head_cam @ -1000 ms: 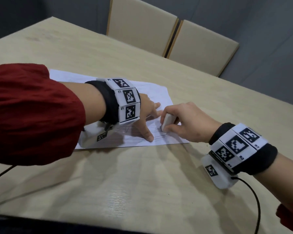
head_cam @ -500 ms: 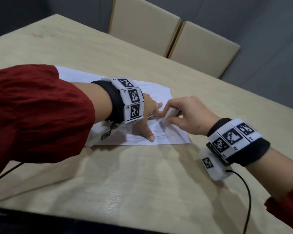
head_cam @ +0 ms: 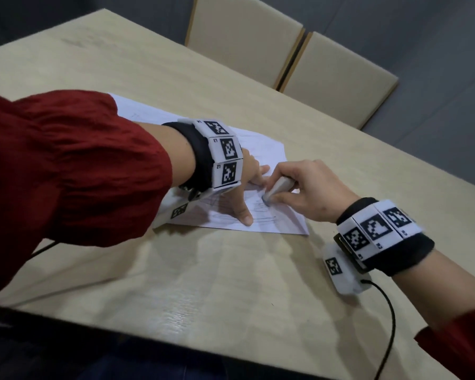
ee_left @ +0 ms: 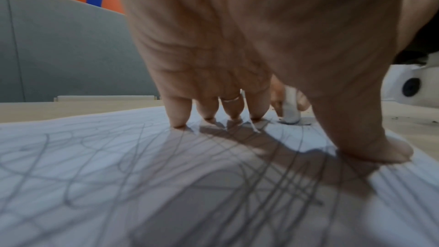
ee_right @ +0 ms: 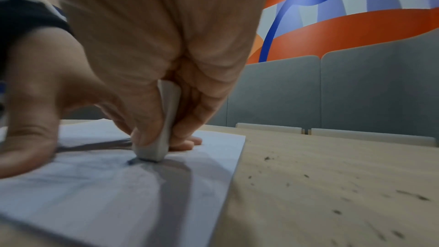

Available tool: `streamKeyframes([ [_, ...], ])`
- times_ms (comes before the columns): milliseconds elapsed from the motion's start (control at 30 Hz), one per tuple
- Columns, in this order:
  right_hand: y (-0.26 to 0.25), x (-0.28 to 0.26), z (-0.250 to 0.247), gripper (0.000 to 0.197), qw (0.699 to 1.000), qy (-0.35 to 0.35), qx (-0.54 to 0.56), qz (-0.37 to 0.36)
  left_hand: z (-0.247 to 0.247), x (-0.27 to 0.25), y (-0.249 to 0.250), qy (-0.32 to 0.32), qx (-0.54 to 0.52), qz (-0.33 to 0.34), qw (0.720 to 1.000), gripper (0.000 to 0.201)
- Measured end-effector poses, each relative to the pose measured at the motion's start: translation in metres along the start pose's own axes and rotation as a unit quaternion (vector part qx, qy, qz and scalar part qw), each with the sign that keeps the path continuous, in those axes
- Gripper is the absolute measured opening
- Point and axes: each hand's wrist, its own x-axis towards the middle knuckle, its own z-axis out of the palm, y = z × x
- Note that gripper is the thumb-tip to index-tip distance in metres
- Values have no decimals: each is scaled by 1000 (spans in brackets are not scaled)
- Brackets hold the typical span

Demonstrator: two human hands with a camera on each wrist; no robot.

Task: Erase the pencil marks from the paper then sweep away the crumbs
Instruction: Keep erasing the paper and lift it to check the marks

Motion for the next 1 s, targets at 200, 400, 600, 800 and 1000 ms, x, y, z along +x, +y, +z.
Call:
streamKeyframes([
  [200, -3, -13, -5, 17, 998, -54, -25, -24, 4, 8, -3, -22, 22, -13, 999, 112],
  [400, 5, -2, -1, 18, 999, 9, -47, -8, 2, 5, -3, -31, 13, -17, 999, 115],
  [600, -5, -20, -11, 17, 992, -86, -86, -14, -5, -2, 6, -52, 39, -13, 998, 110],
  [800, 7, 11, -12, 11, 996, 49, -66, 38, -12, -8, 15, -54, 48, -43, 996, 111],
  [1000, 3, 5, -6, 13, 996, 19, -90, 18, -4, -7, 10, -42, 10, -44, 998, 117],
])
